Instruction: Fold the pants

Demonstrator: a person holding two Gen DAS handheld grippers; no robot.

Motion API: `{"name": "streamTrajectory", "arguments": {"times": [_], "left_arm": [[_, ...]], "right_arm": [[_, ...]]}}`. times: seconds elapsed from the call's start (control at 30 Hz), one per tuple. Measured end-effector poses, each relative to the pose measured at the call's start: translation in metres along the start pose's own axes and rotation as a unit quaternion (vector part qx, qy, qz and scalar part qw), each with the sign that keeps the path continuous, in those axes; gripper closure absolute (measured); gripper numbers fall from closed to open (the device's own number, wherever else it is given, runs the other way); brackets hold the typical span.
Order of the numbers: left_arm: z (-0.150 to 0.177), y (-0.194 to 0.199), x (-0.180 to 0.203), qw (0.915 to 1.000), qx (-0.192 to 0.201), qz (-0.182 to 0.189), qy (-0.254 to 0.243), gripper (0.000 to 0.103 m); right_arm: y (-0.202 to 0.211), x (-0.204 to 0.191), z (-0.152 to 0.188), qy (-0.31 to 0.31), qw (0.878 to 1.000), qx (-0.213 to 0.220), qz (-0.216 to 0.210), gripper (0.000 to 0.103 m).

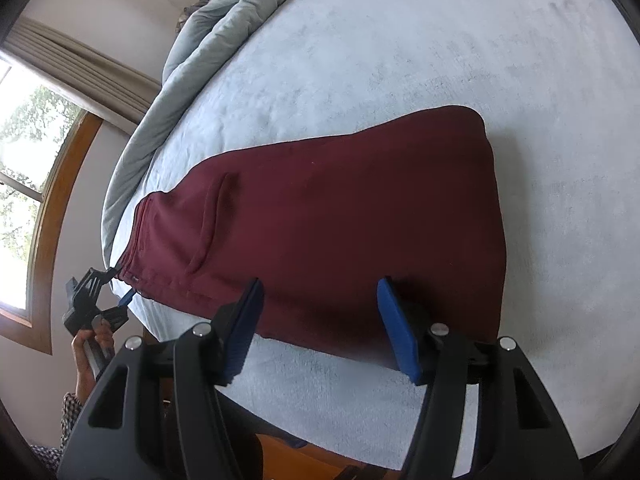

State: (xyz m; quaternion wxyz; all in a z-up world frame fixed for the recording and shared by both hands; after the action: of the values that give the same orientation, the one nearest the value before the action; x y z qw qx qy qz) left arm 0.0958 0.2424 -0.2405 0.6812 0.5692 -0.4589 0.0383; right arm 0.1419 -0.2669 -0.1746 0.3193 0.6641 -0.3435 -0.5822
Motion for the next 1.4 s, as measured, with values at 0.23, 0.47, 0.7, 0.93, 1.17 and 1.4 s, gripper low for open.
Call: {"name": "streamTrajectory", "arguments": {"times": [0.23, 0.47, 0.7, 0.93, 1.17, 1.4], "left_arm": [[-0.012, -0.013, 0.003, 0.9999, 0.000, -0.002, 0.013, 0.042], [-0.013, -0.009, 0.026, 0.9993, 0.024, -0.016, -0.024, 0.059], [-0.028, -0.029, 0.016, 0.9993, 0.017, -0.033, -0.004, 0.050], [-0.013, 0.000, 0.055, 0.9962, 0.066, 0.003, -0.058, 0.077], [0.020, 0.003, 0.136, 0.9792, 0.066, 0.017, -0.191, 0.077], [0.087, -0.012, 0.200, 0.9392, 0.030, 0.017, -0.342, 0.077]], "right_arm": [[-0.006, 0.000, -0.001, 0.008, 1.000, -0.007, 0.018, 0.044], [-0.009, 0.002, -0.002, 0.010, 1.000, -0.009, 0.021, 0.044], [-0.010, 0.002, 0.000, 0.015, 1.000, -0.008, 0.019, 0.043], [-0.009, 0.003, 0.000, 0.017, 1.000, -0.008, 0.012, 0.043], [-0.005, 0.005, 0.001, 0.012, 1.000, -0.006, 0.000, 0.043], [-0.001, 0.007, 0.001, 0.008, 1.000, -0.002, -0.016, 0.043]]}}
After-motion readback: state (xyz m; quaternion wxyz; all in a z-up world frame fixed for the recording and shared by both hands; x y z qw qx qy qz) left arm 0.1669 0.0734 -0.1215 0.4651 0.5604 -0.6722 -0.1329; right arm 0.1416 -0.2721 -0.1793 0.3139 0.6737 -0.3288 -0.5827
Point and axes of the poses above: each gripper's, at about its wrist camera, not at the fingertips, and y roughly against the way its jaws point, x to its right, z to its underside, the point moved 9 cm from there along -y, roughly the way its jaws point, and after that the axes turned 12 degrees about -x, right-handed, at the moved point
